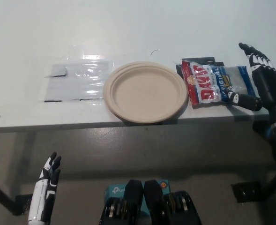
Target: The robot picks up a small bag of sunflower seeds on the right hand side and take it to the empty plate on the left hand side then pours some sunflower seeds on to the plate.
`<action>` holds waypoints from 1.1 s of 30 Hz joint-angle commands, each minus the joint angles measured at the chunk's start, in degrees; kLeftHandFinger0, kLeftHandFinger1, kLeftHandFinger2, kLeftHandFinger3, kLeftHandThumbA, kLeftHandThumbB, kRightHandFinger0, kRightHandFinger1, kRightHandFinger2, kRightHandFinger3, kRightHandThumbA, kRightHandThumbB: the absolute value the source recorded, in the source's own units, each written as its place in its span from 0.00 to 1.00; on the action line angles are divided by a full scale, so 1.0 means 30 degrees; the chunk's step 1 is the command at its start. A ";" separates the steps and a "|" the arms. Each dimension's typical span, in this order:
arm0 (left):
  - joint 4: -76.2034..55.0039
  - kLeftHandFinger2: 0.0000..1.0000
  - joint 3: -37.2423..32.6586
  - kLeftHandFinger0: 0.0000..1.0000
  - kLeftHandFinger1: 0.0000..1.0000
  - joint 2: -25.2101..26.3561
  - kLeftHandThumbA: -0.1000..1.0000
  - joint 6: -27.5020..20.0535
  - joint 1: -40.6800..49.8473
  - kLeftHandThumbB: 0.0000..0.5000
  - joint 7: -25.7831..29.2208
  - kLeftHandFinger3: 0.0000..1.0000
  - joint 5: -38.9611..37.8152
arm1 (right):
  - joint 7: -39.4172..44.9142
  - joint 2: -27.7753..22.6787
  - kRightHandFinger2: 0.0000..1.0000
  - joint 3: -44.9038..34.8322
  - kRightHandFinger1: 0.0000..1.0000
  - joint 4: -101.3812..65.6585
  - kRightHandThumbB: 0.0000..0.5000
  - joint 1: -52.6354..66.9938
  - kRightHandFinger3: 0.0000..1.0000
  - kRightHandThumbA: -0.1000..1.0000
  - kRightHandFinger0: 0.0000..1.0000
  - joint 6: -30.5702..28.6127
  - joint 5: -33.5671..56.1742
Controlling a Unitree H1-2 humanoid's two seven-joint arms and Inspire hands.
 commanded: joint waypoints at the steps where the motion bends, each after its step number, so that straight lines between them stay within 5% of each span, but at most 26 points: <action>1: -0.0238 1.00 0.0080 1.00 1.00 0.0123 1.00 -0.0933 0.0041 0.10 0.0348 1.00 0.0232 | -0.0750 -0.0323 1.00 0.0198 1.00 -0.0079 0.76 -0.0966 1.00 0.88 1.00 -0.0074 -0.0272; 7: -0.0297 1.00 0.0093 1.00 1.00 0.0127 1.00 -0.0828 0.0016 0.12 0.0263 1.00 0.0169 | -0.0508 -0.0493 1.00 0.0573 1.00 0.0074 0.81 -0.0779 1.00 0.96 1.00 -0.0019 -0.0399; 20: -0.0355 1.00 0.0239 1.00 1.00 0.0217 1.00 -0.0869 0.0178 0.10 0.0187 1.00 0.0045 | 0.0693 -0.1240 1.00 0.1676 1.00 0.1252 0.88 -0.0853 1.00 0.96 1.00 -0.0122 -0.0316; 33: -0.0381 1.00 0.0340 1.00 1.00 0.0192 1.00 -0.0893 0.0057 0.08 0.0181 1.00 0.0053 | 0.0098 -0.1237 1.00 0.2171 1.00 0.2323 0.80 -0.1374 1.00 0.92 1.00 -0.0157 -0.0553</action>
